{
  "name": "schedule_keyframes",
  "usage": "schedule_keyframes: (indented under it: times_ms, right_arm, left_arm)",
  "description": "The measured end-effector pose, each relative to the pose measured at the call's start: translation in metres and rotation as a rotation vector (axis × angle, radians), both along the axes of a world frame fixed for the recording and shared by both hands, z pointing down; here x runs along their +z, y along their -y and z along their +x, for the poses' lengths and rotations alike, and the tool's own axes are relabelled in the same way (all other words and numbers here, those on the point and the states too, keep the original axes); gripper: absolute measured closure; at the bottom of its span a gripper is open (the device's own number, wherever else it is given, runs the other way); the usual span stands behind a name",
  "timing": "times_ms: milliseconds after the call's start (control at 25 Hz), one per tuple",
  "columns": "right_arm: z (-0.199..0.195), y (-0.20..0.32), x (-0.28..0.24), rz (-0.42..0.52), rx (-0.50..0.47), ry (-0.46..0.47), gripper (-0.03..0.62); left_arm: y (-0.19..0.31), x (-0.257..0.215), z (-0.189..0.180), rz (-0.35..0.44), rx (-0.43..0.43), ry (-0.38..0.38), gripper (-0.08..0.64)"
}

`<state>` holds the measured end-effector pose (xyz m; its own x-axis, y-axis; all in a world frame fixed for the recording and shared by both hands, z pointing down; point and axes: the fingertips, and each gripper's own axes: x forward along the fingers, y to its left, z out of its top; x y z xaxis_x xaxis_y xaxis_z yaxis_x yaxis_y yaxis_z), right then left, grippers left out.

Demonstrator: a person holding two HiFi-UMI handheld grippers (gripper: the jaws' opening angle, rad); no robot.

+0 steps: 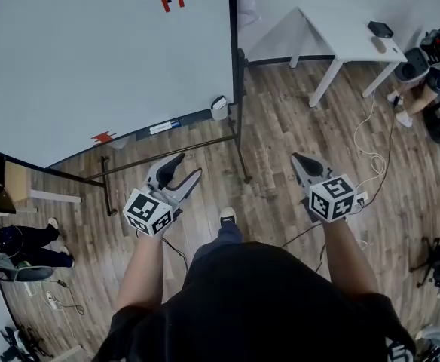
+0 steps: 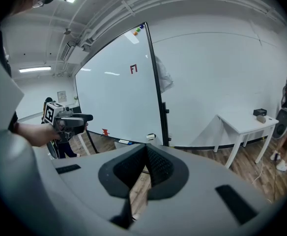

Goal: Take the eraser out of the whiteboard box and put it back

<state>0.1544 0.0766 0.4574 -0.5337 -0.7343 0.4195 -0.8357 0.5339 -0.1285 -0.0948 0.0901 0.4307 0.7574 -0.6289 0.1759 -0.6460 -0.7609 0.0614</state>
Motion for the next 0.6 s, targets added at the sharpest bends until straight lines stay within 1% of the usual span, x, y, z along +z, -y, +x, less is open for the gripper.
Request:
schedule_keyframes:
  times_ms: [400, 600]
  right_arm:
    - [-0.009, 0.041, 0.008, -0.023, 0.01, -0.006, 0.598]
    - [-0.016, 0.057, 0.015, -0.042, 0.019, -0.01, 0.598]
  left_arm:
    - [0.049, 0.01, -0.005, -0.022, 0.023, 0.004, 0.319]
    - [0.065, 0.017, -0.01, -0.037, 0.039, 0.005, 0.319]
